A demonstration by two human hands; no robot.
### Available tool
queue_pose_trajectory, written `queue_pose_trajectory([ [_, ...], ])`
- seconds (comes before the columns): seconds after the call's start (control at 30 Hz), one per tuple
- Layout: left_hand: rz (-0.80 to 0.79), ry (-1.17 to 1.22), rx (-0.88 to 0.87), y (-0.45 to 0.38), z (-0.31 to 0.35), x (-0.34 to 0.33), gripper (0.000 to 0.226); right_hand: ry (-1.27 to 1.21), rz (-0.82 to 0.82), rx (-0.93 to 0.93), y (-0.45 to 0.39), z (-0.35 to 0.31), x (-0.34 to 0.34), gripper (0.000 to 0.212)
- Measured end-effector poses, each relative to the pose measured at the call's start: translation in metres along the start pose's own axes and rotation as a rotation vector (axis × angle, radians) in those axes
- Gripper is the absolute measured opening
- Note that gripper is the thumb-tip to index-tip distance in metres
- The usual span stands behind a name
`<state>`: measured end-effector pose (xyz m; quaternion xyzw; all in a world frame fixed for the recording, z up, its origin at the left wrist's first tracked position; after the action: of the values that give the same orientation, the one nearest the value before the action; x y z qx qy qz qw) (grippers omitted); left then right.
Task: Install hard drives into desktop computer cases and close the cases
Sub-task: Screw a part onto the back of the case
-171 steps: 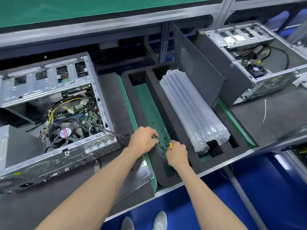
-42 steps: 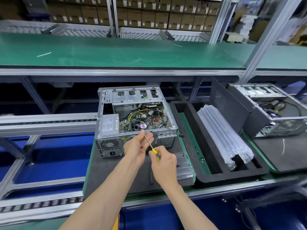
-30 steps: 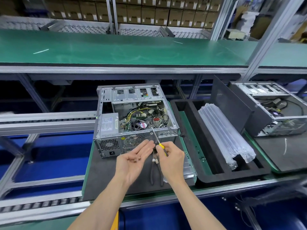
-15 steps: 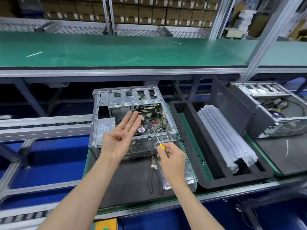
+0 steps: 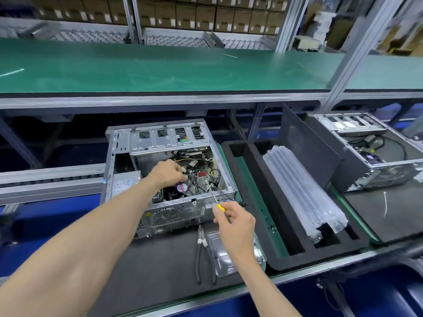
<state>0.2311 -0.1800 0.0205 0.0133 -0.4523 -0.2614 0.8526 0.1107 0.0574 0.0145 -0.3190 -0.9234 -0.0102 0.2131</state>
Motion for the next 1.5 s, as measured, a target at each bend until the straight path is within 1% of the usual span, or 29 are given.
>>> queue_pose_trajectory([
  [0.07,-0.061,-0.18,-0.011,-0.01,-0.001,-0.003,0.033,0.003,-0.003,-0.001,-0.001,0.003,0.001,0.012],
  [0.13,-0.079,-0.246,-0.013,-0.018,0.001,-0.002,0.039,0.016,-0.007,-0.012,-0.002,0.007,0.002,0.01],
  [0.23,-0.098,-0.332,-0.014,-0.02,0.007,0.002,0.036,0.033,-0.008,-0.012,-0.002,0.01,0.004,0.01],
  [0.3,-0.097,-0.349,-0.035,-0.019,0.01,0.006,0.034,0.027,-0.011,-0.013,-0.001,0.011,0.006,0.008],
  [0.4,-0.115,-0.301,-0.137,-0.012,0.011,0.02,0.023,0.01,-0.005,-0.029,0.001,0.012,0.009,0.007],
  [0.47,-0.185,-0.255,-0.208,-0.003,0.011,0.03,0.02,0.0,-0.002,-0.037,0.003,0.012,0.01,0.007],
  [0.57,-0.37,-0.146,-0.217,0.017,0.014,0.038,0.029,-0.011,-0.001,-0.051,0.008,0.01,0.009,0.007],
  [0.63,-0.474,-0.039,-0.201,0.027,0.013,0.037,0.044,-0.017,-0.008,-0.051,0.012,0.009,0.007,0.006],
  [0.7,-0.419,0.038,-0.126,0.032,0.008,0.025,0.051,-0.028,-0.013,-0.052,0.015,0.007,0.006,0.006],
  [0.77,-0.293,0.064,-0.031,0.037,0.002,0.015,0.087,-0.03,-0.012,-0.044,0.019,0.006,0.005,0.006],
  [0.8,-0.259,0.078,-0.025,0.037,0.0,0.01,0.086,-0.029,-0.012,-0.042,0.02,0.005,0.005,0.006],
  [0.83,-0.217,0.076,-0.046,0.039,-0.001,0.007,0.071,-0.031,-0.014,-0.042,0.022,0.004,0.005,0.006],
  [0.87,-0.212,0.065,-0.052,0.041,-0.001,0.006,0.066,-0.036,-0.017,-0.044,0.024,0.003,0.005,0.006],
  [1.03,-0.265,0.038,-0.084,0.046,-0.007,0.013,0.064,-0.047,-0.007,-0.046,0.034,0.002,0.004,0.011],
  [1.13,-0.288,0.023,-0.054,0.048,-0.012,0.016,0.06,-0.055,-0.028,-0.055,0.038,0.002,0.002,0.011],
  [1.27,-0.258,0.018,-0.022,0.048,-0.016,0.01,0.051,-0.041,-0.09,-0.055,0.045,0.003,-0.007,0.011],
  [1.37,-0.275,0.009,-0.022,0.05,-0.016,0.005,0.053,0.008,-0.122,-0.057,0.054,0.008,-0.015,0.01],
  [1.5,-0.283,-0.017,-0.051,0.053,-0.015,-0.006,0.055,0.036,-0.125,-0.068,0.066,0.012,-0.025,0.009],
])
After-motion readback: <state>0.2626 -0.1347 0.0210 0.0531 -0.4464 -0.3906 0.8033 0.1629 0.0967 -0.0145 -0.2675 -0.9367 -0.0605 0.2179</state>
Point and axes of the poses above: each hand's wrist, its own y-axis away from the middle knuckle, its own x-axis out of the back of the hand, z = x × y, the point moved 1 cm from there along -y, towards the middle knuckle, and after that the axes turned 6 degrees about y, right-handed, at the moved point
